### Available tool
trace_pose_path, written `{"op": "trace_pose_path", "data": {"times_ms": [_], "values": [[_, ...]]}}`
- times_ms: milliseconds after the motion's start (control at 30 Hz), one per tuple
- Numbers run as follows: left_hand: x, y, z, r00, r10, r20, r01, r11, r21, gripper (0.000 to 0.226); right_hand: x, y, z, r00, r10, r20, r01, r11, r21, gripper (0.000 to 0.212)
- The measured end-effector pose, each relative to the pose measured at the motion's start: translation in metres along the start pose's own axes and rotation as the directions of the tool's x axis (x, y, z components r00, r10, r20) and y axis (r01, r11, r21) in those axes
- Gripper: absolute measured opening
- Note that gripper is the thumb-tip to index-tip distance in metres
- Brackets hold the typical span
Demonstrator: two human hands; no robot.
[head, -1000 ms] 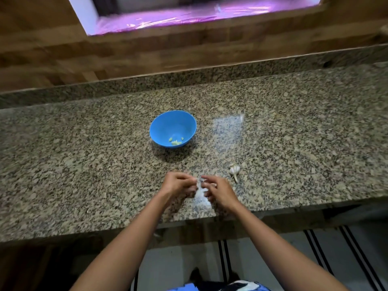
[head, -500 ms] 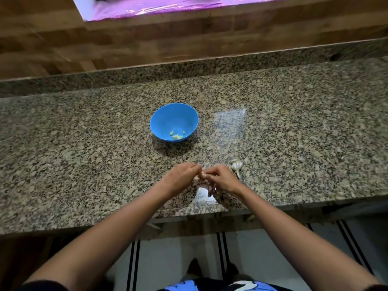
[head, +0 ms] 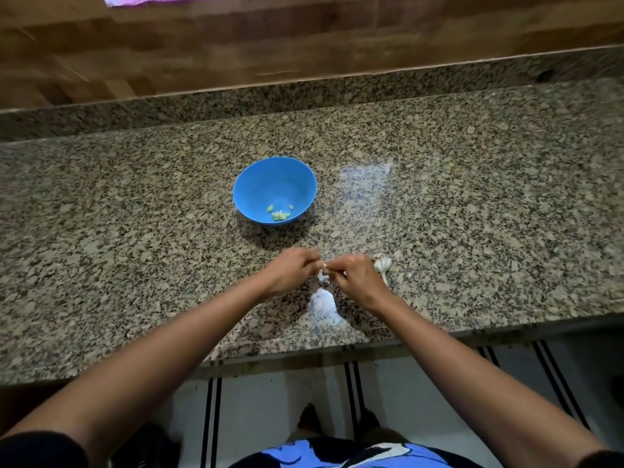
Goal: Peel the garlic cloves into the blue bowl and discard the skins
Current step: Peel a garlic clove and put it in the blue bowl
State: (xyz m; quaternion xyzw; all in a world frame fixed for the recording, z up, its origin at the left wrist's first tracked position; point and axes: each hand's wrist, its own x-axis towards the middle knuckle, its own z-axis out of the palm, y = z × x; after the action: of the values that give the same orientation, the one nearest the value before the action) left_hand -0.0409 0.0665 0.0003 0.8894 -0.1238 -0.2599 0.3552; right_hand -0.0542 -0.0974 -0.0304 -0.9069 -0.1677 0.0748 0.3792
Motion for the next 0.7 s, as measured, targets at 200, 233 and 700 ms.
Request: {"op": "trace_pose_path", "data": {"times_ms": [200, 233, 700], "values": [[-0.003, -0.003, 0.003, 0.96, -0.176, 0.22, 0.276, 0.74, -0.613, 0.023, 0.001, 0.005, 0.0, 0.986, -0.168, -0.003, 0.164, 0.967, -0.196, 0.048], [-0.004, -0.003, 0.006, 0.973, -0.176, 0.147, 0.229, 0.782, -0.58, 0.023, 0.002, 0.004, -0.002, 0.996, -0.092, 0.012, 0.093, 0.991, -0.096, 0.04], [-0.015, -0.021, 0.032, 0.917, 0.051, -0.396, -0.051, 0.999, 0.01, 0.02, -0.002, -0.02, 0.0, 0.889, 0.298, 0.347, -0.457, 0.614, 0.644, 0.02]]}}
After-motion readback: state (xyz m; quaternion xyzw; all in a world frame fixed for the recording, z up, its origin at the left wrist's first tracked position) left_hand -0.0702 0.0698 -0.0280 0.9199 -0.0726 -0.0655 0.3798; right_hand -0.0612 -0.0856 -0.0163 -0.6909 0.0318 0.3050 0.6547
